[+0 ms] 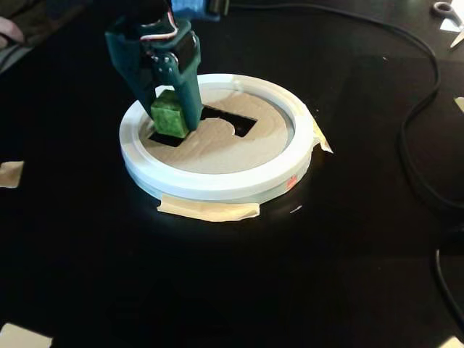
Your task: Pick up the square block and drop it in corresponding square shaped hole
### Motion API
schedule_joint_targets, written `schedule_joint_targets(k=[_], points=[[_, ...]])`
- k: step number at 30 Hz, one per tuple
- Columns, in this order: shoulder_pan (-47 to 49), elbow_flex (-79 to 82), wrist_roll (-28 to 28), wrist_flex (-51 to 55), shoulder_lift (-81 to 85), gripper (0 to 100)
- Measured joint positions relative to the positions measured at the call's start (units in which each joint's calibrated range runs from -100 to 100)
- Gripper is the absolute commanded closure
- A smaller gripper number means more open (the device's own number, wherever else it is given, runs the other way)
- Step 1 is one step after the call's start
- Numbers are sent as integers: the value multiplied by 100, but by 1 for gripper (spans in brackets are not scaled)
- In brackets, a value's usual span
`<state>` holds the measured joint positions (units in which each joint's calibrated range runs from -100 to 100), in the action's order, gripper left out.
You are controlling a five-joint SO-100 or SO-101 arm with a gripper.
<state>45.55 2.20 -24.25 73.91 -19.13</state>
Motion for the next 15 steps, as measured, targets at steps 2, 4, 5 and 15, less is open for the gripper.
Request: schedule_joint_targets(k=[2, 4, 5, 15], points=[[0, 0, 0, 0, 0, 64], [-10, 0, 0, 0, 0, 64], [-10, 0, 0, 0, 0, 64], [-10, 166, -137, 0, 0, 64]])
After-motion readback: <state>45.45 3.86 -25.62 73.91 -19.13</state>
